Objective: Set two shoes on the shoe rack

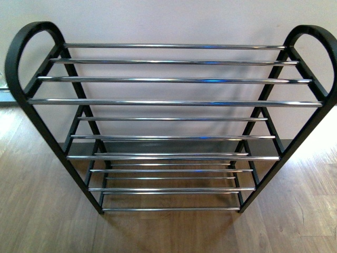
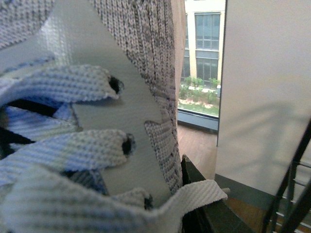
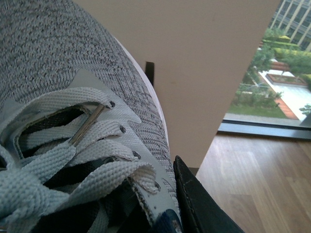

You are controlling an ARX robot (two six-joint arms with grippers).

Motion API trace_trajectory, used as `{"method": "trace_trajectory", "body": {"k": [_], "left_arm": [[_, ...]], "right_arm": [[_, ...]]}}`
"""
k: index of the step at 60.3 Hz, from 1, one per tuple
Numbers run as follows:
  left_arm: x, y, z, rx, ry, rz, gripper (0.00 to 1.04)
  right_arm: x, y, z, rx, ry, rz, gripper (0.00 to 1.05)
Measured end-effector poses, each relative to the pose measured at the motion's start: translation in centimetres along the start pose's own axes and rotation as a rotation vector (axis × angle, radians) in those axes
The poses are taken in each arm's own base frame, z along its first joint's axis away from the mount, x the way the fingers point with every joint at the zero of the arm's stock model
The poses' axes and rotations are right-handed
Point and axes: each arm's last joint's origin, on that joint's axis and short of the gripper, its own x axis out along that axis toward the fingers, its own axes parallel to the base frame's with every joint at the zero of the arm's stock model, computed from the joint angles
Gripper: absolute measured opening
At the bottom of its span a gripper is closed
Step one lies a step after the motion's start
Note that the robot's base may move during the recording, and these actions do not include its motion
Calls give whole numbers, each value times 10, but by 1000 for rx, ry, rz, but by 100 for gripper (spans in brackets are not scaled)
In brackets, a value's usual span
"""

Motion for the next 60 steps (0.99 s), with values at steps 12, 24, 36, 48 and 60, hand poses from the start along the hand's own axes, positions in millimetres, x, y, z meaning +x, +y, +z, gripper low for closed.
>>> {"method": "trace_trajectory", "body": {"k": [12, 24, 36, 48, 60], "left_arm": [[0, 0, 0, 1, 0, -7, 5], [0, 0, 0, 1, 1, -7, 5], [0, 0, 0, 1, 1, -11, 5], [0, 0, 0, 1, 0, -7, 5], [0, 0, 0, 1, 1, -8, 5]], "right_arm": [[0, 0, 0, 0, 3, -3, 1], [0, 0, 0, 0, 3, -14, 1], [15, 3, 16, 69, -66, 184, 1], [60, 6, 56, 65, 9, 182, 1], [113, 22, 80, 105, 175, 162, 1]]}}
